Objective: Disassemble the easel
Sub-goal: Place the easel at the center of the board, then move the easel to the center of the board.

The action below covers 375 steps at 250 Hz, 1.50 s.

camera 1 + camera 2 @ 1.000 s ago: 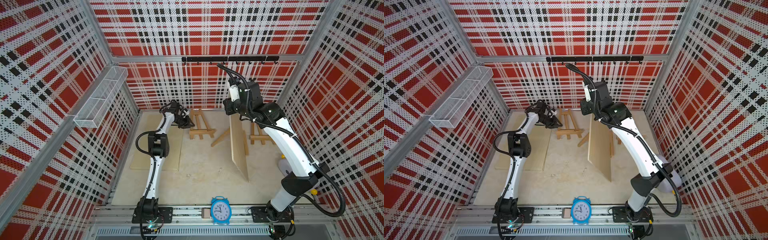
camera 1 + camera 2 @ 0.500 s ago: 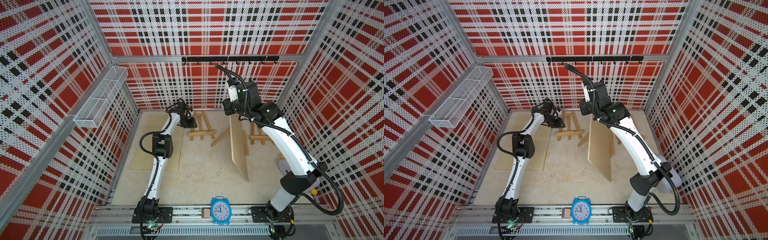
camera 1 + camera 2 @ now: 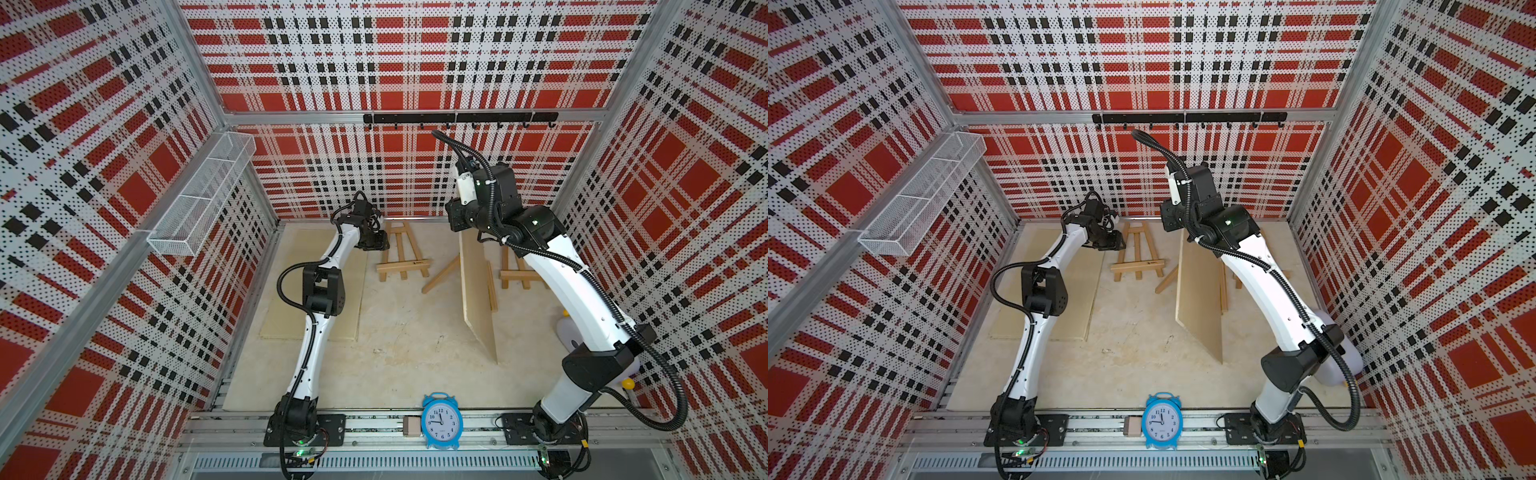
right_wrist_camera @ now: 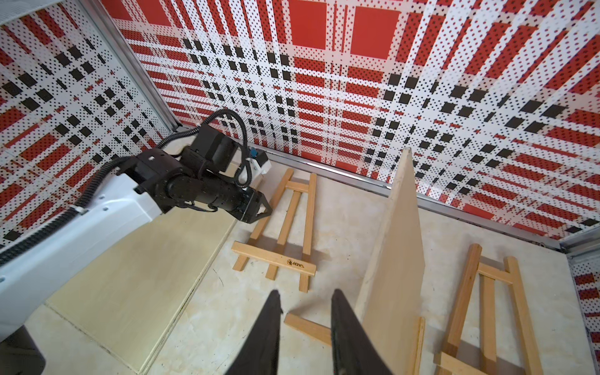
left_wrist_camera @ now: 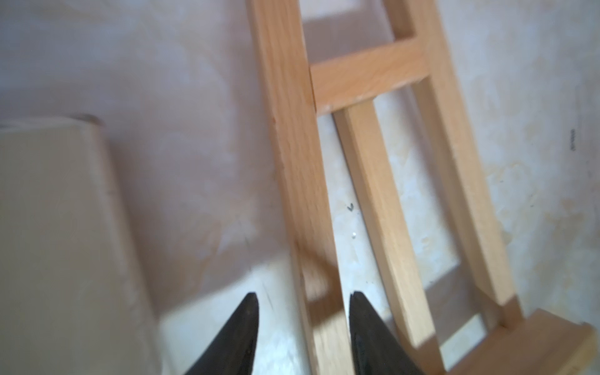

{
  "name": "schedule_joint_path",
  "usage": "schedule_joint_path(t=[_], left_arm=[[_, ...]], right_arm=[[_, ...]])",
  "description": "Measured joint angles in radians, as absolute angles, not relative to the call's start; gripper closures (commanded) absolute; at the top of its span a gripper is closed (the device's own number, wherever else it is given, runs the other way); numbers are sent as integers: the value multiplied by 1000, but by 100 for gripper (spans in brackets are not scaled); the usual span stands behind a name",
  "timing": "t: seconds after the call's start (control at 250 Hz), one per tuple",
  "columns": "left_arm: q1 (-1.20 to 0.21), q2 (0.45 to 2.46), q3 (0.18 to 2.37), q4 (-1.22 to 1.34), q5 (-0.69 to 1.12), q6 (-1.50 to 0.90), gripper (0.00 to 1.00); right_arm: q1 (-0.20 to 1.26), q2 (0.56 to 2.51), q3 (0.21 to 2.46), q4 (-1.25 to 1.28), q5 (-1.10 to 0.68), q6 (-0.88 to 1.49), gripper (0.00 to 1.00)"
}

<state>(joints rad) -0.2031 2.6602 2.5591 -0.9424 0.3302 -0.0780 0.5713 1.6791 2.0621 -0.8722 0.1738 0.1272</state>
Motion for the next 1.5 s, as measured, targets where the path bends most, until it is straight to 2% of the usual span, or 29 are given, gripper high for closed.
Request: schedule_joint_path(t=[0.336,0.476,0.588,0.788,0.924,1.144,1.301,1.501], left_arm=[[-185,2291,2515,-944,263,-147,58],[-218,2135,2524,-1006,258,-200,59],[-314,2058,2552,-1074,259,-249,57],[-546,2026,2561,-1163,260,-329,57],[-649,2036,2561,-1219,231,-367,57],[-727,2040,2568,-1247,170,-431,56],[-764,2040,2574,-1250,129,-471,48],[-809,2060,2598,-1251,73,-500,49]], right_arm=[[405,1522,1916,-826,80,202,69],[242,1458,1876,-826,-9,253,70],[113,1428,1808,-832,-59,282,70],[50,1431,1651,-860,-151,286,68],[-1,1449,1541,-855,-201,282,68],[-58,1527,1383,-810,-288,266,68],[-59,1610,1307,-763,-377,255,68],[-61,1640,1273,-733,-413,250,68]])
